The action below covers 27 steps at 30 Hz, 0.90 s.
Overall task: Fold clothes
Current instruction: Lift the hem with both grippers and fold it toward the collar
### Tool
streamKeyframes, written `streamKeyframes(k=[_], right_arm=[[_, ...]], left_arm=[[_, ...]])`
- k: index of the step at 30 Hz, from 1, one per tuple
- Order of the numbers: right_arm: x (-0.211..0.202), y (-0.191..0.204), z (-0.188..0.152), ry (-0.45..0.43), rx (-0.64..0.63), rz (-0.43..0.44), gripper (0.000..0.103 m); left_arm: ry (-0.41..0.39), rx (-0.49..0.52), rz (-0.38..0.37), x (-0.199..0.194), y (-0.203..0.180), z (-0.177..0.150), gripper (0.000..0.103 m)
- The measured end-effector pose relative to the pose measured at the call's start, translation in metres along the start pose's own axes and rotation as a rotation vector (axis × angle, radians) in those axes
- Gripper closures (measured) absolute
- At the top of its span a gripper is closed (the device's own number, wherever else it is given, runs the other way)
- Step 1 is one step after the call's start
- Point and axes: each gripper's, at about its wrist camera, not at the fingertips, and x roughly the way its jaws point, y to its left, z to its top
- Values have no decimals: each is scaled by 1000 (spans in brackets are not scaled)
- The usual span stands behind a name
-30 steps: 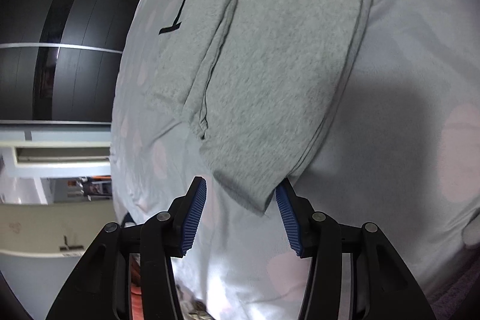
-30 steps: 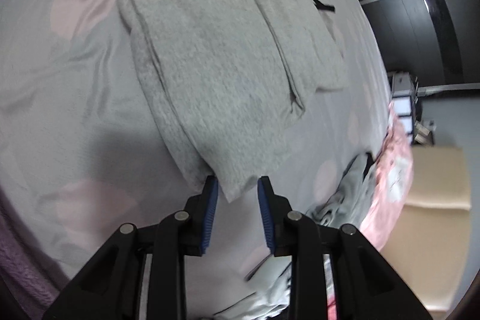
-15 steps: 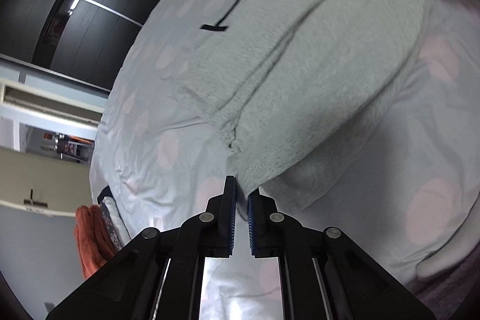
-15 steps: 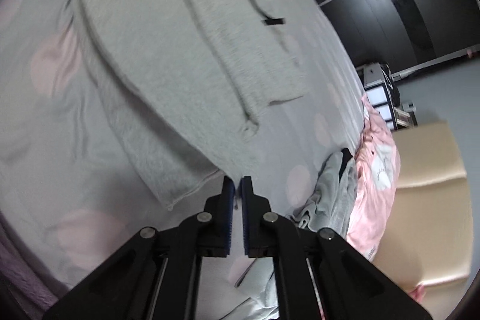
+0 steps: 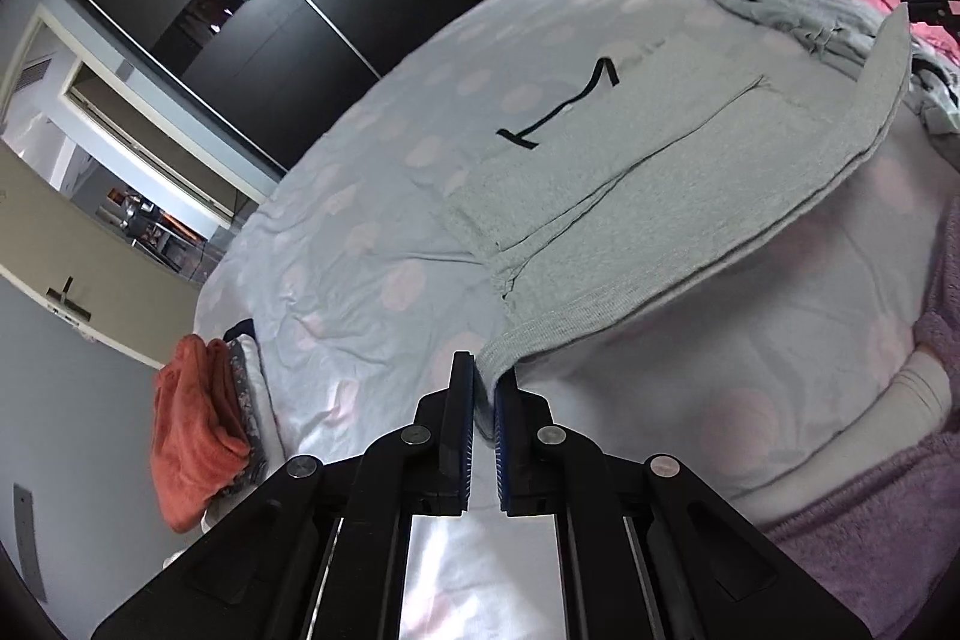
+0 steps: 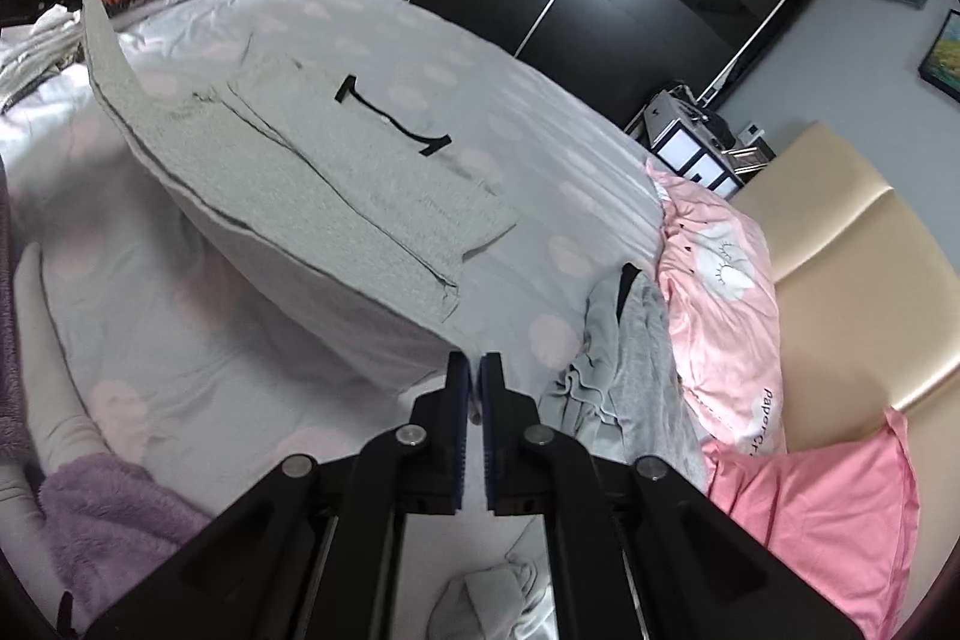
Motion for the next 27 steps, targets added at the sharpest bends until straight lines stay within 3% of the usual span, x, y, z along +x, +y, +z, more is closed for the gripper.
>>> streamKeyframes(k=[8, 14, 20, 27], right_arm=[[-68, 10, -16, -88, 28, -69, 102], [-100, 3, -25, -117, 60, -74, 102], [-104, 19, -37, -77, 5, -26, 102], [-89, 18, -29, -58, 1, -44, 102]], left_arm=[[-77, -36, 31, -62, -3, -23, 98], [-105, -34, 46, -92, -4, -33, 98], [-61, 4, 41, -93, -16, -46, 98], [-41, -23, 13, -83, -16, -49, 98]])
